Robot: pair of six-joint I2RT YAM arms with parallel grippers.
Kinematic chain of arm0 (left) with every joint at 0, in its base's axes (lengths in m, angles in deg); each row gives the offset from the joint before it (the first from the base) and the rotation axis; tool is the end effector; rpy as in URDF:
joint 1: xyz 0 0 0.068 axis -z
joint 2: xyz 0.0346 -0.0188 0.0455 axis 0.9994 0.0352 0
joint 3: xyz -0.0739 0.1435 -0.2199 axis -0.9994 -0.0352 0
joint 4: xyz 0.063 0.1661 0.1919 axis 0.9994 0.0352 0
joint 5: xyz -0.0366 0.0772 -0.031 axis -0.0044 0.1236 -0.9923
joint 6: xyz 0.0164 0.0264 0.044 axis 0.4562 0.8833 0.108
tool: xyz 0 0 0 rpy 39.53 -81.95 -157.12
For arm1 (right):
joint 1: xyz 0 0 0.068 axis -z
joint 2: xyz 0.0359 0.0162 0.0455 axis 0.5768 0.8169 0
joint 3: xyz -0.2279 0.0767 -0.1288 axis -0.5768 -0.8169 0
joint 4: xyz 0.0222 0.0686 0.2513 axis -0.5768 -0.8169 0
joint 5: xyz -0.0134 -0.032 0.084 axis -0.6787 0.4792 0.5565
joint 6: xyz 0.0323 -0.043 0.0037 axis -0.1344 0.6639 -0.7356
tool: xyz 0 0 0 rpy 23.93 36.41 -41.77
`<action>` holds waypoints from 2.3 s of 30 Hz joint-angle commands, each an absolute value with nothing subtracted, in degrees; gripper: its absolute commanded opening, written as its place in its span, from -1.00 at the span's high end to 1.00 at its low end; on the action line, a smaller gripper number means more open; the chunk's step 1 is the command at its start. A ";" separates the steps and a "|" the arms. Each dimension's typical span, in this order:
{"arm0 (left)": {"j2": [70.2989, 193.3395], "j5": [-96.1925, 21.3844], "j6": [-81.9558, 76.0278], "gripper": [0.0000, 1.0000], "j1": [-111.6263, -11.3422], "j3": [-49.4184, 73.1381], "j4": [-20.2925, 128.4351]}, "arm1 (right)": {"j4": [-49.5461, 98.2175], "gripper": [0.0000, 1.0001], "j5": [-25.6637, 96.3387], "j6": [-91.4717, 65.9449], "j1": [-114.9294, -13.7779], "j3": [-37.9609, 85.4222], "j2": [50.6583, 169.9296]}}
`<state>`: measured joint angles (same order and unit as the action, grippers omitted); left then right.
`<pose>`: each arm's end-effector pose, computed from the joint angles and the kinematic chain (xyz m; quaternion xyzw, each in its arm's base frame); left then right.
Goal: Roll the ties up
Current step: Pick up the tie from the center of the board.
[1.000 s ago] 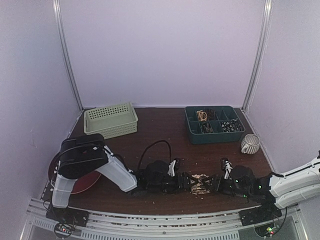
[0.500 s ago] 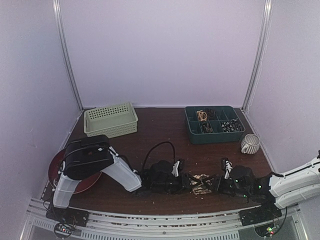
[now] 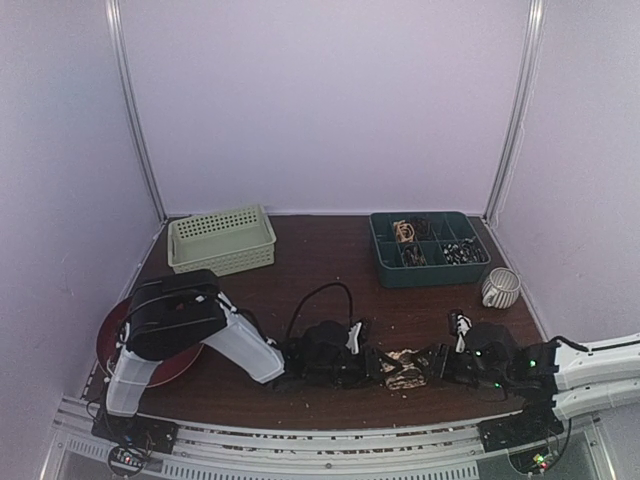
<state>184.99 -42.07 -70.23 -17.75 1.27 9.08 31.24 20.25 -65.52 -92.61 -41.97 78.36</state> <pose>0.1406 -0.4146 0.0807 0.0034 0.8160 -0.5745 0.0633 0.0937 0.1381 0.1454 0.0478 0.8758 0.3767 0.2979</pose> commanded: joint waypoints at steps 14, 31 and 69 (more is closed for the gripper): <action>171.73 -37.17 -58.55 0.30 -23.21 -11.23 18.89 | 53.01 0.26 29.43 -65.47 -93.53 -40.56 102.30; 175.53 -46.20 -67.99 0.03 -23.25 -17.33 -1.34 | 61.85 0.34 29.99 -65.92 -94.66 -38.20 115.04; 168.20 -57.05 -11.65 0.51 -24.26 -29.06 -13.28 | 54.94 -1.00 38.24 -31.46 -99.75 -34.00 92.34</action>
<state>173.34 -56.37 -23.55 -23.93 -26.60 -11.00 48.13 36.38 -35.69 -97.40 -33.25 90.36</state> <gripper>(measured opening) 0.275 0.984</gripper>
